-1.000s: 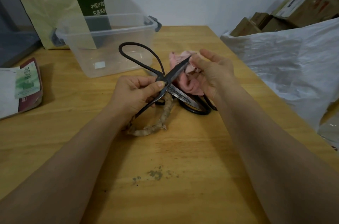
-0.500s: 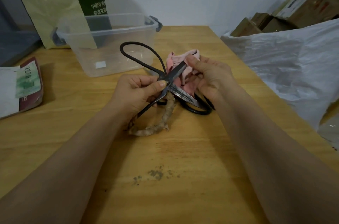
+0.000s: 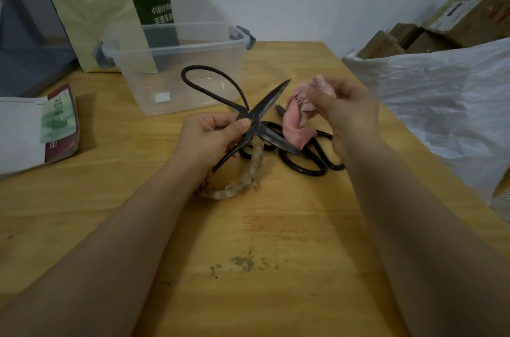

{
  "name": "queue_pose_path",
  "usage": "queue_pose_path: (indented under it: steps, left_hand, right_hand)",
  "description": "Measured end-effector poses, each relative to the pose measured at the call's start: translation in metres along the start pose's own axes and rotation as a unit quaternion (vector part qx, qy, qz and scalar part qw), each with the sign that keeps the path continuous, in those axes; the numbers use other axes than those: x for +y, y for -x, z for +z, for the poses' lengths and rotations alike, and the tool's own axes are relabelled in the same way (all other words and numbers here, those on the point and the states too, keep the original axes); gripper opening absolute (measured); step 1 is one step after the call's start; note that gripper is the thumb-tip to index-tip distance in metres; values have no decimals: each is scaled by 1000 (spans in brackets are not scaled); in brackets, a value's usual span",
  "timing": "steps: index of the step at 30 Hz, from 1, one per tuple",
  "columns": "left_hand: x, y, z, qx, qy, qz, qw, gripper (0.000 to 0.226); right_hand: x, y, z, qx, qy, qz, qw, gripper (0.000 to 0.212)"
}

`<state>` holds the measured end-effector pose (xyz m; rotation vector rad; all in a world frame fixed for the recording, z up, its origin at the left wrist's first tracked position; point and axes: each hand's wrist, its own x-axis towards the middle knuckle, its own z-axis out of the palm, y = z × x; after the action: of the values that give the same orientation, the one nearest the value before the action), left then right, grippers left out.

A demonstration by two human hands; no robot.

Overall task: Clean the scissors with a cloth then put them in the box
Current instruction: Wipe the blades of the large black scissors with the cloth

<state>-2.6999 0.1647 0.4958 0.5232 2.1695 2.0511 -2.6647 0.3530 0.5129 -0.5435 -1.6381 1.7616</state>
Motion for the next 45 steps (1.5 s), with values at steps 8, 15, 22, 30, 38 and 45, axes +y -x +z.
queue_pose_path:
  steps: [8, 15, 22, 30, 38, 45]
  left_hand:
    - [-1, -3, -2, 28, -24, 3, 999, 11]
    - [-4, -2, -1, 3, -48, 40, 998, 15]
    - [-5, -2, 0, 12, -34, 29, 999, 14]
    - [2, 0, 1, 21, 3, 30, 999, 15]
    - [-3, -3, 2, 43, -27, 31, 998, 14]
    - [-4, -4, 1, 36, -36, 28, 998, 13]
  right_hand:
    - [-4, 40, 27, -218, 253, -168, 928, 15]
    - [9, 34, 34, -221, 257, -232, 912, 13]
    - [9, 26, 32, -208, 401, -288, 845, 14]
    - [4, 34, 30, -143, 356, -279, 880, 13]
    - [7, 40, 34, -173, 280, -287, 900, 14]
    - [10, 30, 37, -183, 318, -304, 879, 11]
